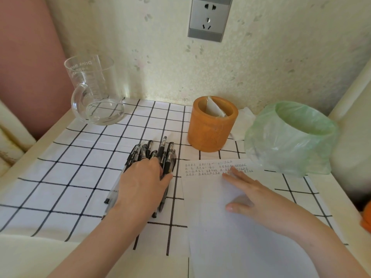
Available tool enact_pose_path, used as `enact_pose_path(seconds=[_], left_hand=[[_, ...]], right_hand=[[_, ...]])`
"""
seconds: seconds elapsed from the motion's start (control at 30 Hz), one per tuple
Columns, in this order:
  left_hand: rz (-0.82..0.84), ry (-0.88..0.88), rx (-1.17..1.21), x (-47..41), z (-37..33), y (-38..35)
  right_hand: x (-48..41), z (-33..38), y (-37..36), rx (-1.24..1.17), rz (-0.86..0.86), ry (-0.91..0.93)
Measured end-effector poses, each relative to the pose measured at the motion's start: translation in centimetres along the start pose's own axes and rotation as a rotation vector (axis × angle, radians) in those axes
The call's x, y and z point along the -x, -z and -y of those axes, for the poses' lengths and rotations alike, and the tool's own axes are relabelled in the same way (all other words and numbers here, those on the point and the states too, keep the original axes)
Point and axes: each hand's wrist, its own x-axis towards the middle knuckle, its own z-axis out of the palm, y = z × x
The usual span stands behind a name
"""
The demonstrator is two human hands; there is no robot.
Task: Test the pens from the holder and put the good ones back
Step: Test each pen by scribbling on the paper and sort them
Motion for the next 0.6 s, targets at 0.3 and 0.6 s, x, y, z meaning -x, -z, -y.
enact_pose_path(seconds=[0.3,0.6], left_hand=[[0.142,0.099,0.551,-0.5,-0.9,1.9],[0.520,0.003,0.986,0.3,-2.7,2.0]], right_hand=[[-0.9,2.5,-0.6,-0.157,-0.456,0.245],[-2.4,3.8,-2.4,-0.052,-0.585,0.439]])
